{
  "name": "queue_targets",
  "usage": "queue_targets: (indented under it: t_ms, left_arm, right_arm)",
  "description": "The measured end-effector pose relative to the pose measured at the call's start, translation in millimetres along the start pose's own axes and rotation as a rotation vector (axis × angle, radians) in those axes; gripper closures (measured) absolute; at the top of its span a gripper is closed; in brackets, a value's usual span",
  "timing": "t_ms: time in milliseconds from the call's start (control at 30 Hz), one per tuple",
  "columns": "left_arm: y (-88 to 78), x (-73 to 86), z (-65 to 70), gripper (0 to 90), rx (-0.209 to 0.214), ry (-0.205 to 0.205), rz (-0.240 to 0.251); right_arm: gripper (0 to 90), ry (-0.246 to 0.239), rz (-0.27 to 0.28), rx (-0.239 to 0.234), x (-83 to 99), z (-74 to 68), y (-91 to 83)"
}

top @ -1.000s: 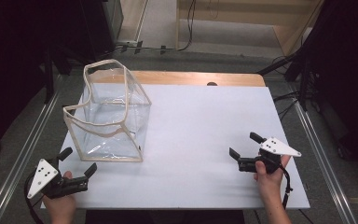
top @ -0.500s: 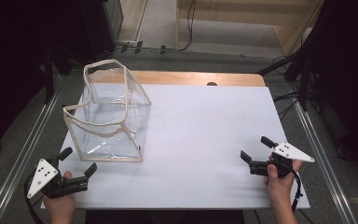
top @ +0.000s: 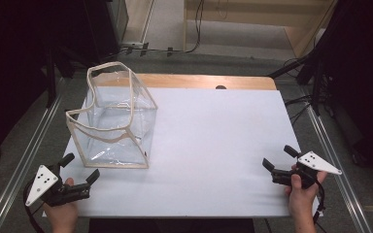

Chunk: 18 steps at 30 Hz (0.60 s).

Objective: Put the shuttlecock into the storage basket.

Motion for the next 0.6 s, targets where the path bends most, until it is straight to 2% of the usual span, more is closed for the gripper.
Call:
queue_targets:
  t_ms: [133, 267, 400, 600]
  left_arm:
    - [0.0, 0.0, 0.1, 0.0, 0.001, 0.001, -0.001]
    - [-0.4, -0.1, -0.4, 0.0, 0.002, -0.002, 0.0]
    - [0.1, -0.1, -0.5, 0.0, 0.002, -0.001, -0.001]
    - [0.0, -0.2, -0.8, 0.0, 0.003, -0.001, -0.002]
  right_arm:
    - [0.0, -0.001, 0.022, 0.017, 0.3, 9.1, -8.4]
    - [0.0, 0.028, 0.045, 0.032, 1.0, 18.3, -15.7]
    - [0.0, 0.039, 0.07, 0.043, -1.9, 20.8, -21.8]
    - [0.0, 0.041, 0.071, 0.045, -2.5, 20.9, -21.7]
Point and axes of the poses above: each handheld gripper's, and its own axes: y roughly forward along the jaws, x roughly out of its underside, z roughly to its right, the point moved 6 cm from there along y, roughly forward along the jaws, and after that the axes turned 2 degrees about y, right-handed, at the moved point
